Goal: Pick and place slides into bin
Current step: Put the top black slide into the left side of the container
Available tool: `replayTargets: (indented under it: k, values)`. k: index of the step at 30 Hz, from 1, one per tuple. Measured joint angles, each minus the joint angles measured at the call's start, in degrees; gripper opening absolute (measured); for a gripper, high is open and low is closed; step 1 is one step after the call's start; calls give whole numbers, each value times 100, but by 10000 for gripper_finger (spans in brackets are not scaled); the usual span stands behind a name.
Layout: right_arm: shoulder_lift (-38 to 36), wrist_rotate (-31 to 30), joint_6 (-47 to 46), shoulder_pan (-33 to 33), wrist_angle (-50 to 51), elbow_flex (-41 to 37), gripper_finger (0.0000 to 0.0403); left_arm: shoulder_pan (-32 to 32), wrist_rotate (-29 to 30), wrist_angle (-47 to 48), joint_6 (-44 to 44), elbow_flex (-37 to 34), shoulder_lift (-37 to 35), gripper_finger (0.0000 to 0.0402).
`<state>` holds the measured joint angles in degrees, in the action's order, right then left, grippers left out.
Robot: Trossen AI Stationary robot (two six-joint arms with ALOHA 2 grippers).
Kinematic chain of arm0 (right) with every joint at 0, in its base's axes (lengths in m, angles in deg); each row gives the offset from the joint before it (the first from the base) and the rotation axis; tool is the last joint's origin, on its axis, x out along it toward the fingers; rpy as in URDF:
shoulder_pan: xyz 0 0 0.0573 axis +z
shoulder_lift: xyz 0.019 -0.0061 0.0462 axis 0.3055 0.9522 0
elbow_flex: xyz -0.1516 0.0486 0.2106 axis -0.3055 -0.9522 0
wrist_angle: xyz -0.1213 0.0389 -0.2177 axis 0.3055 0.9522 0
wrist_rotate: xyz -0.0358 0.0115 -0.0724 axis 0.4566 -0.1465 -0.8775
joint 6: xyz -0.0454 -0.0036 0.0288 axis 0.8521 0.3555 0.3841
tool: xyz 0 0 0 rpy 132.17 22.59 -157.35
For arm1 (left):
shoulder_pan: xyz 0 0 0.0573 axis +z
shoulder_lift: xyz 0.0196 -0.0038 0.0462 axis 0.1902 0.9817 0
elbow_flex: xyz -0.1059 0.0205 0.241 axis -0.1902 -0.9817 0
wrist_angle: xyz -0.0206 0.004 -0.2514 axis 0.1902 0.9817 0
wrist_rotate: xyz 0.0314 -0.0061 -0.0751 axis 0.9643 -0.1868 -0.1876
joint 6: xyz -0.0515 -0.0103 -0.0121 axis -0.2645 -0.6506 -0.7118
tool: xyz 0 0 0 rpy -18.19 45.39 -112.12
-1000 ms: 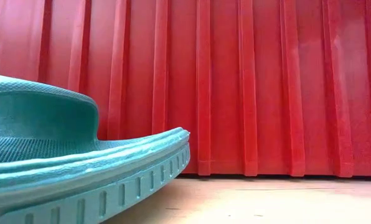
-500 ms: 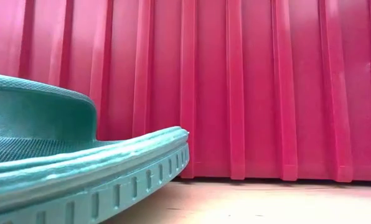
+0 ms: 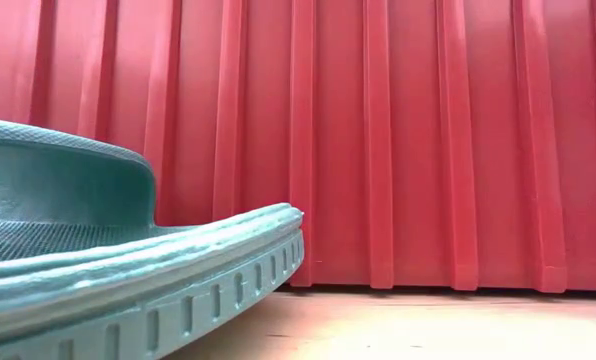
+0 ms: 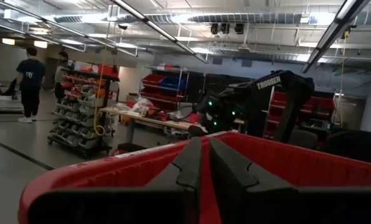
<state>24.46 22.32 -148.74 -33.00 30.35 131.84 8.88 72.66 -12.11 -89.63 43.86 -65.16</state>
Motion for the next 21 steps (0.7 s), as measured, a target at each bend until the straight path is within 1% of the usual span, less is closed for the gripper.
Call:
replayTargets:
  k: [2, 4, 8, 12, 14, 17, 21]
  values:
    - [-215, -30, -675, -62, -73, -250, 279, 0, 10, 0, 2, 0, -2, 31]
    - [-448, -88, -1113, -118, -169, -474, 279, 0, 101, 0, 0, 0, 0, 28]
    - [-673, -328, -1591, -290, -620, -809, 276, 0, 572, 0, 3, 0, 0, 30]
    - [-611, -326, -1620, -472, -1584, -1073, 274, 0, 1150, 0, 0, 0, 0, 36]
    - [-551, -453, -1619, -484, -1784, -1084, 274, 0, 1328, 0, 0, 0, 0, 39]
    - [-517, -793, -1617, -498, -1910, -1085, 274, 0, 1386, -1, -2, 0, 0, 40]
    - [-484, -1092, -1647, -497, -1952, -1087, 266, 0, 1392, -2, -2, 0, 0, 35]
